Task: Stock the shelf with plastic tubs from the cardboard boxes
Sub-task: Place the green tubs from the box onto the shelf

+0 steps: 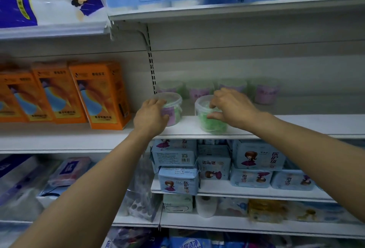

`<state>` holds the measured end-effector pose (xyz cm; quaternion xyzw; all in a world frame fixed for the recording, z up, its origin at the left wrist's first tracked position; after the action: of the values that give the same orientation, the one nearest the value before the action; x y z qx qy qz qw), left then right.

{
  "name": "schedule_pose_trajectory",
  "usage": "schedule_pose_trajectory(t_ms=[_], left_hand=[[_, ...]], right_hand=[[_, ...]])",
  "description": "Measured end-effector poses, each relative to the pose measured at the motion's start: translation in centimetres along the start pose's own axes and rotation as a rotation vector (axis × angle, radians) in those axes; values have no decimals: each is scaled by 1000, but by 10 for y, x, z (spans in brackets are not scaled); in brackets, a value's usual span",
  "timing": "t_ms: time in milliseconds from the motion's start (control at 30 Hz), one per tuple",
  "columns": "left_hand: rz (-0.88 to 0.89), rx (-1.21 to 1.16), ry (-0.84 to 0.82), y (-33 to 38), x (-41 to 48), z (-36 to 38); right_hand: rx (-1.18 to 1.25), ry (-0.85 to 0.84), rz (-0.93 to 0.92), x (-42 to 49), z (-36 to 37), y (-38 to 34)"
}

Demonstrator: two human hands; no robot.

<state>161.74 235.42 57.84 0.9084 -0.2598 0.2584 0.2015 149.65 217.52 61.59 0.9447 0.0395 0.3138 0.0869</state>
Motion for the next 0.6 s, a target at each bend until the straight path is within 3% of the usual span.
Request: schedule_pose_trajectory(t_ms=[100, 167, 300, 333, 500, 600], left_hand=[[16, -3, -10, -3, 0, 1], [23, -17, -21, -5, 1, 1], [47, -26, -23, -6, 2, 0], [54, -30, -20, -6, 1, 0], [64, -27, -5, -6, 1, 2], [74, -20, -13, -8, 1, 1]], right_hand=[[384, -11, 192, 11, 1, 3], [501, -108, 255, 11, -4, 15], [361, -526, 298, -7, 0, 41], [307, -522, 289, -9, 2, 43], [241, -183, 240, 10, 11, 30], [485, -80, 320, 21, 7, 21]])
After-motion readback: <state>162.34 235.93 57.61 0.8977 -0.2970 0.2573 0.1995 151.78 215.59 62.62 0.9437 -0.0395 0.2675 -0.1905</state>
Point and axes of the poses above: each hand's wrist, its own x-axis towards the middle knuckle, its own z-axis out of the palm, y = z × x, the point moved 5 cm from there along x, towards the middle knuckle, and after that the axes turned 12 degrees about y, right-handed, at the moved point
